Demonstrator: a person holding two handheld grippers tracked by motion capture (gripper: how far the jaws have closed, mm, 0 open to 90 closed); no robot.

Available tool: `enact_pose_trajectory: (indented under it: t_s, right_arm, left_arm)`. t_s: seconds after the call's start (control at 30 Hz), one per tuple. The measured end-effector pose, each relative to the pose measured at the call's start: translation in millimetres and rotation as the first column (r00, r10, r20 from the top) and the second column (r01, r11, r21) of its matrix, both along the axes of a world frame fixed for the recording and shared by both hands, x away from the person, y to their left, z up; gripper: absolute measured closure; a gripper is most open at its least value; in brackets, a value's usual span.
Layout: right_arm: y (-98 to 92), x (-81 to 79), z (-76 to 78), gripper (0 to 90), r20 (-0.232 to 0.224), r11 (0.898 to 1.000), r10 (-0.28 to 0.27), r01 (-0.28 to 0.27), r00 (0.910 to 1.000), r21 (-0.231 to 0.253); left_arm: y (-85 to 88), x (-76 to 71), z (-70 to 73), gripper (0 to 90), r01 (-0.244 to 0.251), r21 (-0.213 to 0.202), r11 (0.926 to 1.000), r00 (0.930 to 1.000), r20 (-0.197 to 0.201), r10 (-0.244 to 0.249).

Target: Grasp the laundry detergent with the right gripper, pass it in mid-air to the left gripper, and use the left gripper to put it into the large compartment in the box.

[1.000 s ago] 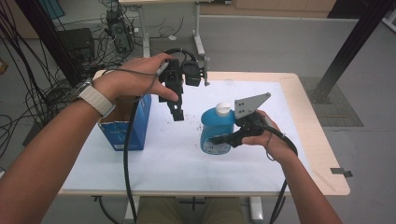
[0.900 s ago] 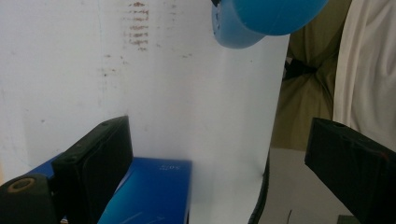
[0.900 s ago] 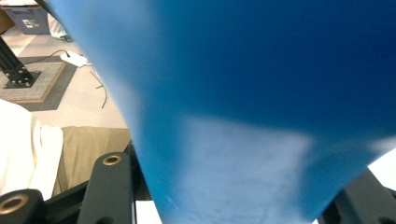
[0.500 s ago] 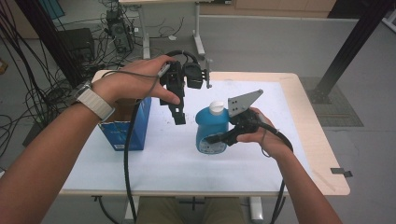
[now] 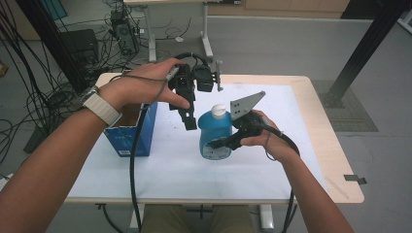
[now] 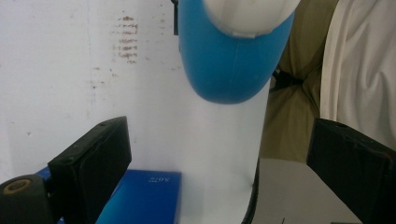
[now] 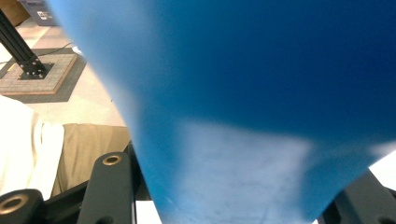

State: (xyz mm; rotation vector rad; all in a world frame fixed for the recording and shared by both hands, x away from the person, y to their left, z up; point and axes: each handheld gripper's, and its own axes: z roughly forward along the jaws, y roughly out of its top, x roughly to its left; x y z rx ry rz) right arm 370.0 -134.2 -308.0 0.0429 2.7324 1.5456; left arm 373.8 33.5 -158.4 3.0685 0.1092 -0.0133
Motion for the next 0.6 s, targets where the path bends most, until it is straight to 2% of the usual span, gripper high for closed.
enact_pose_trajectory:
  t_s: [0.6]
  right_arm:
    - [8.5, 4.7, -3.0, 43.9, -0.011, 1.000, 0.007, -0.007, 0.9999, -0.003]
  left_arm:
    - [-5.2, 1.5, -0.7, 6.7, -0.002, -0.065, 0.9979, 0.9998, 0.019, 0.003]
